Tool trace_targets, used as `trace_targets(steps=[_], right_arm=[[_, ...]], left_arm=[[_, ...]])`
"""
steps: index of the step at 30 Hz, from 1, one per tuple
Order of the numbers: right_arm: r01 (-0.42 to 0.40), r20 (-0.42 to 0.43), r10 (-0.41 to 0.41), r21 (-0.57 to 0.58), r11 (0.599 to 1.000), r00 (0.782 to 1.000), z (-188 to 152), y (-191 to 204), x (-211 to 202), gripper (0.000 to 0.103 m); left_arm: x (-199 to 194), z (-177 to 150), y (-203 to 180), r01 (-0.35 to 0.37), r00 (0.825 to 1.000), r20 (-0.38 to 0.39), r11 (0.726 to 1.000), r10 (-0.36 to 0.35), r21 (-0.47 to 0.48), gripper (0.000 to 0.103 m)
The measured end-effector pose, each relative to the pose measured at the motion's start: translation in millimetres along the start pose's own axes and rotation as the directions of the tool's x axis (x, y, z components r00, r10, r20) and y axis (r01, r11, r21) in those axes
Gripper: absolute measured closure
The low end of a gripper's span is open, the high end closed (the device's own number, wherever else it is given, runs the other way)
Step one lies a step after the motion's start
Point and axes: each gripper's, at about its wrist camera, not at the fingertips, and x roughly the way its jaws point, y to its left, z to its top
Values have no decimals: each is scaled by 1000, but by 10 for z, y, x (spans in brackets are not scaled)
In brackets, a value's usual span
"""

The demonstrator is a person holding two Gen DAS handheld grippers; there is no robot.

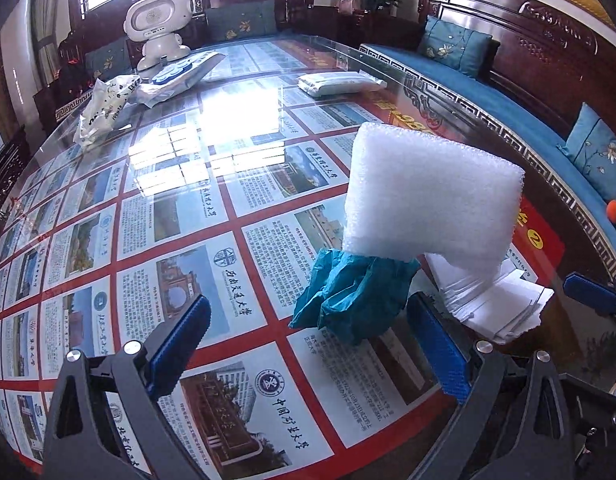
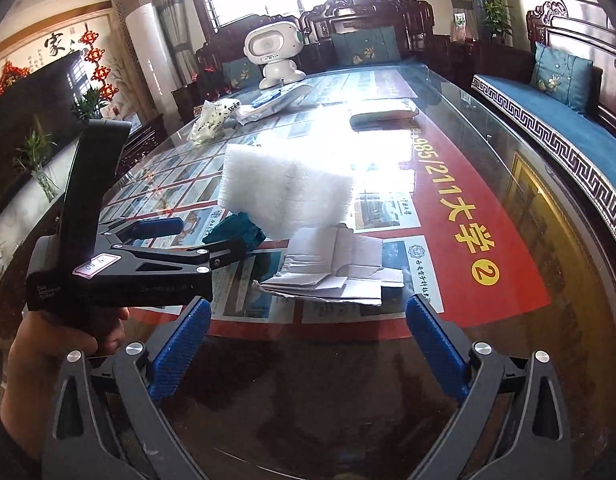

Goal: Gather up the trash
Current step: 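Grasp the teal cloth with the left tool while the right tool grasps the white paper stack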

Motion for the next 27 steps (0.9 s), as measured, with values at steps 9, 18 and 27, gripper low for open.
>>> trace_targets(steps=[9, 18, 27], right_arm=[[1, -5, -1, 0, 1000, 1000, 16, -6, 16, 9], [44, -32, -44, 1, 999, 999, 112, 67, 172, 9], [130, -78, -128, 22, 991, 989, 214, 37, 448, 9]], left_arm=[[12, 17, -1, 88, 996, -25, 996, -88, -14, 61], [-103, -122, 169, 70, 997, -19, 997, -71, -29, 61], [-232, -280, 214, 91, 996, -19, 996, -91, -13, 61]])
